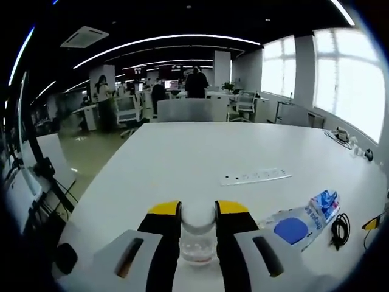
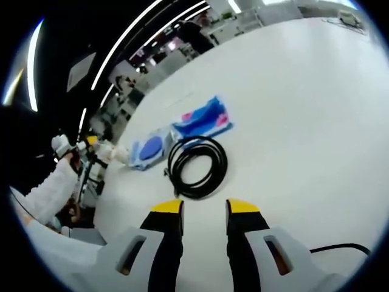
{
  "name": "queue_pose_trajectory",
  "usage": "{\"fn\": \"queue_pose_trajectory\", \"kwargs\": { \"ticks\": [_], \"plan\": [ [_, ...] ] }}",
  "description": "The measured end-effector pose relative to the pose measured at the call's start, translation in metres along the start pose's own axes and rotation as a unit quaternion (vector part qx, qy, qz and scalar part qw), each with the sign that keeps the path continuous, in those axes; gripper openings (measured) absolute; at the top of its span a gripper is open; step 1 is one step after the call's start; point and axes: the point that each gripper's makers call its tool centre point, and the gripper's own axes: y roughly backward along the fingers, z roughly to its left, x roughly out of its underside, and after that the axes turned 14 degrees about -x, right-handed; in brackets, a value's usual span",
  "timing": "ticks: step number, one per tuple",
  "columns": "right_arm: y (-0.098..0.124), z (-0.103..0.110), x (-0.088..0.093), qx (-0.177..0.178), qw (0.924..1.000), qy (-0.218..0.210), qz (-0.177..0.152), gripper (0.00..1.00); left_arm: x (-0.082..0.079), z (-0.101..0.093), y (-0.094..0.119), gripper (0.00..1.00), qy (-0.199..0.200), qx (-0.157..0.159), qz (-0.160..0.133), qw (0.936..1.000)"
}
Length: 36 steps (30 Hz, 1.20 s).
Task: Arrange the tabletop items into an orderly group along one side of the table until the central work area is clear of visible clutter.
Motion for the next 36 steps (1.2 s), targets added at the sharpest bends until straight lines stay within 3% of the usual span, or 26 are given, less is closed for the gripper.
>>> {"fn": "queue_pose_trajectory", "kwargs": {
  "ticks": [13, 15, 18, 19, 24, 26, 28, 31, 34, 36],
  "plan": [
    [-0.006, 0.011, 0.001, -0.009, 0.9998, 0.013, 0.007, 0.26, 0.000, 0.002, 0.000, 0.21, -0.001, -0.007, 0.004, 1.0000],
    [-0.006, 0.012, -0.001, -0.014, 0.9997, 0.018, 0.004, 0.28, 0.000, 0.002, 0.003, 0.28, 0.002, -0.001, 0.004, 1.0000],
    [-0.007, 0.021, -0.008, -0.027, 0.9986, 0.045, -0.006, 0.32, 0.002, 0.003, 0.009, 0.47, 0.014, 0.004, -0.006, 0.9999],
    [-0.008, 0.023, -0.010, -0.029, 0.9978, 0.060, -0.003, 0.33, 0.004, 0.000, 0.013, 0.52, 0.018, 0.018, -0.007, 0.9997],
    [-0.008, 0.026, -0.016, -0.030, 0.9955, 0.091, 0.000, 0.41, 0.027, 0.000, 0.033, 0.66, 0.007, 0.045, -0.003, 0.9989],
    [-0.009, 0.026, -0.018, -0.029, 0.9951, 0.094, 0.003, 0.45, 0.036, -0.001, 0.039, 0.83, -0.003, 0.056, -0.010, 0.9984],
    [-0.009, 0.025, -0.018, -0.025, 0.9948, 0.098, 0.008, 0.51, 0.051, -0.002, 0.046, 0.91, -0.001, 0.071, 0.012, 0.9974],
    [-0.010, 0.023, -0.015, -0.024, 0.9947, 0.098, 0.017, 0.60, 0.067, 0.001, 0.054, 0.94, 0.014, 0.080, 0.031, 0.9962],
    [-0.009, 0.022, -0.010, -0.027, 0.9952, 0.089, 0.033, 0.61, 0.083, 0.006, 0.063, 0.88, 0.015, 0.076, 0.047, 0.9959],
    [-0.008, 0.022, -0.009, -0.029, 0.9951, 0.089, 0.033, 0.62, 0.095, 0.005, 0.071, 0.93, 0.011, 0.081, 0.057, 0.9950]
  ]
}}
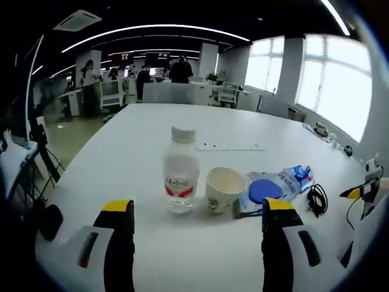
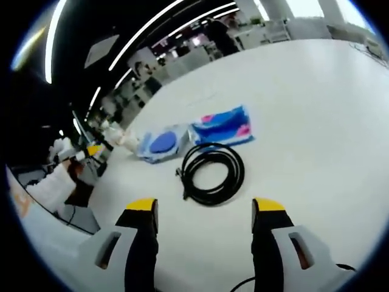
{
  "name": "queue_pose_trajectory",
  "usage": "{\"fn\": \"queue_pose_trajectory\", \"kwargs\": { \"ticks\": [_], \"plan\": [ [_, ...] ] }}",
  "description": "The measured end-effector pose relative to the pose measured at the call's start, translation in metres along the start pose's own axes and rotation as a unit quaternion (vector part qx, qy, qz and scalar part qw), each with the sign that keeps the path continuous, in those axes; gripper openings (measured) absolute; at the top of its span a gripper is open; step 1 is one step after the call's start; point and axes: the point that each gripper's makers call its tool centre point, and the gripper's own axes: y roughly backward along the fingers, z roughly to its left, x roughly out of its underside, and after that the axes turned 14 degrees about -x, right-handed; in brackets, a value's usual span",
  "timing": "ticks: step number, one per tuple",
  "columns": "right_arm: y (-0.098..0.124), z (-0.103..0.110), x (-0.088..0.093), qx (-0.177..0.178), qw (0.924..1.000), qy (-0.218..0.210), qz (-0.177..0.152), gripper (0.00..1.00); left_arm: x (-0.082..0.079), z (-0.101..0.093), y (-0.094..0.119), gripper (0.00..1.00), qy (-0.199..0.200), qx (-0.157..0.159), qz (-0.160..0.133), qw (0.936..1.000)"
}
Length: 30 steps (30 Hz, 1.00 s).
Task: Arrange the tabletop items into an orderly group along one side of the table until the central work area is clear of visible clutter.
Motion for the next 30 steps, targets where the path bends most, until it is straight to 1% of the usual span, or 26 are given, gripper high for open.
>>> {"fn": "queue_pose_trajectory", "kwargs": {
  "ticks": [2, 3, 6, 7, 9, 10, 14, 17, 22, 24, 30],
  "plan": [
    [0.001, 0.002, 0.002, -0.006, 1.0000, -0.005, 0.002, 0.63, 0.015, -0.001, 0.004, 0.98, 0.000, 0.004, 0.023, 0.9997],
    [0.001, 0.002, 0.005, -0.008, 0.9999, -0.007, 0.008, 0.64, 0.026, -0.003, 0.008, 1.00, 0.004, 0.011, 0.043, 0.9990],
    [0.004, 0.003, 0.012, -0.006, 0.9997, -0.001, 0.023, 0.66, 0.042, -0.002, 0.015, 1.00, 0.000, 0.016, 0.057, 0.9982],
    [0.005, 0.003, 0.013, -0.006, 0.9997, -0.001, 0.025, 0.66, 0.049, -0.002, 0.019, 1.00, -0.001, 0.020, 0.068, 0.9975],
    [0.006, 0.002, 0.019, -0.007, 0.9994, 0.000, 0.035, 0.66, 0.054, -0.001, 0.024, 1.00, -0.002, 0.022, 0.074, 0.9970],
    [0.007, 0.001, 0.022, -0.006, 0.9991, -0.001, 0.041, 0.66, 0.058, 0.000, 0.027, 1.00, -0.005, 0.023, 0.082, 0.9964],
    [0.011, 0.001, 0.027, -0.004, 0.9989, -0.004, 0.046, 0.67, 0.064, 0.004, 0.036, 1.00, -0.012, 0.020, 0.092, 0.9955],
    [0.011, 0.001, 0.028, -0.003, 0.9989, -0.007, 0.046, 0.67, 0.063, 0.005, 0.038, 1.00, -0.007, 0.020, 0.091, 0.9956],
    [0.011, 0.003, 0.028, -0.005, 0.9990, -0.011, 0.043, 0.66, 0.061, 0.001, 0.036, 1.00, -0.012, 0.020, 0.092, 0.9955],
    [0.010, 0.003, 0.028, -0.005, 0.9990, -0.011, 0.042, 0.66, 0.060, -0.003, 0.035, 1.00, -0.008, 0.024, 0.092, 0.9955],
    [0.011, 0.002, 0.033, -0.005, 0.9989, -0.017, 0.044, 0.66, 0.062, -0.008, 0.033, 1.00, -0.014, 0.031, 0.098, 0.9946]
  ]
}}
